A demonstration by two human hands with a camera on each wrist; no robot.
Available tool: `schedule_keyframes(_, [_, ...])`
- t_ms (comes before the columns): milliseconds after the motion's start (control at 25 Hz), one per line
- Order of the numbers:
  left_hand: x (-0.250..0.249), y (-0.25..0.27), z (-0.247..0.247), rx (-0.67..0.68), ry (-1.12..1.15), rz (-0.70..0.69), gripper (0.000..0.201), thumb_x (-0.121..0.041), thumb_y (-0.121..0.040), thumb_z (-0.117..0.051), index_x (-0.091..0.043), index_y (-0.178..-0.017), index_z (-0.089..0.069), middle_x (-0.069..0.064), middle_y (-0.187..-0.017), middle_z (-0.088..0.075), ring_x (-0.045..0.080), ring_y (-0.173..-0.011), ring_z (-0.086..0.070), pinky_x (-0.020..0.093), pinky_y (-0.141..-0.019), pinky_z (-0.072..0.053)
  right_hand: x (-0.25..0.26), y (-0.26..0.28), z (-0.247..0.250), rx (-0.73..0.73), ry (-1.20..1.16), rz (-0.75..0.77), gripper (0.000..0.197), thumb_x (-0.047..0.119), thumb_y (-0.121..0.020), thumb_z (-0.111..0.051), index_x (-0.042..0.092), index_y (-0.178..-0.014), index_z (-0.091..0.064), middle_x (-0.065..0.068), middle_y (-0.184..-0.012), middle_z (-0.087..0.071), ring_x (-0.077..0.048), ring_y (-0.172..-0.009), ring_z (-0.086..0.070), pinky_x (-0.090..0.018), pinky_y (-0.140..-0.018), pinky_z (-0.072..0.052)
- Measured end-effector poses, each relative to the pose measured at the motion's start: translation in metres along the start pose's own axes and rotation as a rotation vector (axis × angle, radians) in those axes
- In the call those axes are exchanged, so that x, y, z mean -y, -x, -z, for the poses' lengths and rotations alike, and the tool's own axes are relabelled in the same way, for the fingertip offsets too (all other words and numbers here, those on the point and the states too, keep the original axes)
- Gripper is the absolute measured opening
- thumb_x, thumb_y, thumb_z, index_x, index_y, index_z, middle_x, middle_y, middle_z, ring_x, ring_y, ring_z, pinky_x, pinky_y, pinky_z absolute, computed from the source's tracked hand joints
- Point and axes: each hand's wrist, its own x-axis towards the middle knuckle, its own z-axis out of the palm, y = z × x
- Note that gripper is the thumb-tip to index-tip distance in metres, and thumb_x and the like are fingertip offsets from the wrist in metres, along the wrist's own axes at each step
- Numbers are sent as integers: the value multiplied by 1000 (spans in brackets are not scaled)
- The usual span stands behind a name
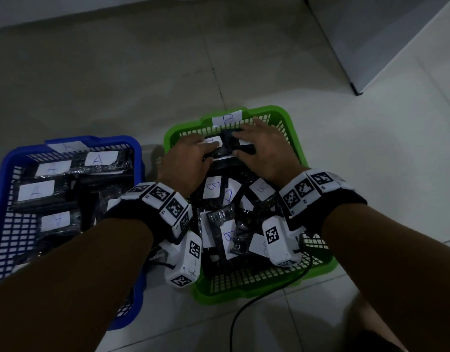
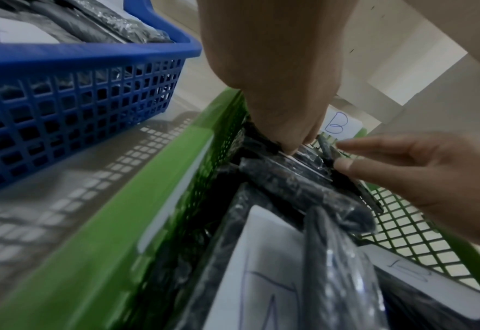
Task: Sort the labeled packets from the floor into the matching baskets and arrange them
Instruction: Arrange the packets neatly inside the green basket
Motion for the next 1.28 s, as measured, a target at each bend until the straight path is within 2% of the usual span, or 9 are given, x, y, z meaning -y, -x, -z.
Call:
schedule_keyframes(160, [-1, 0, -2, -12, -25, -12, 33, -24, -94, -58, -23, -127, -63, 10, -130, -60, 30, -120, -52, 38, -93, -45, -7, -6, -8, 47, 13, 1, 46, 43, -94, -57, 28, -137, -52, 2, -151, -42, -20, -145, -27, -48, -119, -18])
schedule_keyframes(280, [0, 0, -2, -15, -12, -8, 35, -22, -95, -58, -22, -129, -62, 10, -130, -60, 30, -120, -53, 38, -94, -44, -12, -7, -11, 5, -36, 38, 41, 45, -87, -61, 28, -124, -57, 2, -134, -57, -24, -132, -44, -52, -109, -34])
schedule_keyframes(440, [5, -4, -6, -10, 10, 2, 38, -22, -94, -58, -20, -132, -57, 6, -132, -56, 25, -120, -51, 34, -97, -41, -13, -9, -8, -4, -84, -7, 41, 47, -83, -67, 30, -119, -58, -1, -123, -55, -22, -116, -52, -46, -99, -45])
schedule_keyframes(560, [8, -5, -11, -8, -11, 3, 41, -23, -94, -58, -22, -135, -55, 8, -128, -55, 27, -118, -50, 37, -96, -42, -13, -4, -7, -45, -91, -69, 43, 49, -82, -69, 30, -119, -59, -3, -120, -54, -23, -111, -53, -42, -96, -46])
schedule_keyframes(720, [11, -5, -16, -24, -32, -6, 40, -25, -93, -59, -26, -133, -58, 11, -126, -54, 32, -116, -50, 43, -97, -45, -12, -3, -9, -58, -67, -61, 40, 49, -82, -67, 30, -116, -56, -2, -115, -62, -26, -108, -56, -43, -95, -46])
schedule_keyframes(840, [11, -2, -17, -31, -40, -7, 40, -24, -93, -60, -26, -132, -59, 12, -127, -53, 32, -116, -51, 43, -95, -46, -10, -7, -5, 0, -67, -94, 40, 51, -83, -67, 32, -116, -53, -2, -114, -61, -24, -101, -59, -39, -91, -49])
schedule_keyframes(960, [12, -3, -15, -17, -36, -2, 41, -23, -93, -59, -26, -134, -57, 11, -129, -52, 32, -117, -51, 42, -95, -46, -6, -5, -6, -41, -27, -121, 44, 57, -81, -66, 33, -116, -55, -3, -114, -60, -25, -98, -60, -38, -89, -50])
schedule_keyframes(1120, [14, -2, -16, -13, -10, 5, 41, -22, -92, -59, -25, -133, -57, 11, -128, -51, 32, -118, -50, 45, -97, -46, -5, -1, -4, -105, 32, -110, 46, 59, -80, -65, 28, -115, -63, -4, -110, -65, -25, -98, -62, -38, -88, -50])
schedule_keyframes(1280, [16, -1, -17, -29, 12, 2, 40, -22, -92, -60, -24, -132, -58, 9, -126, -51, 29, -117, -49, 45, -97, -46, -4, 1, -2, -98, 85, -151, 51, 60, -83, -61, 23, -118, -63, -7, -112, -65, -28, -100, -62, -37, -86, -51])
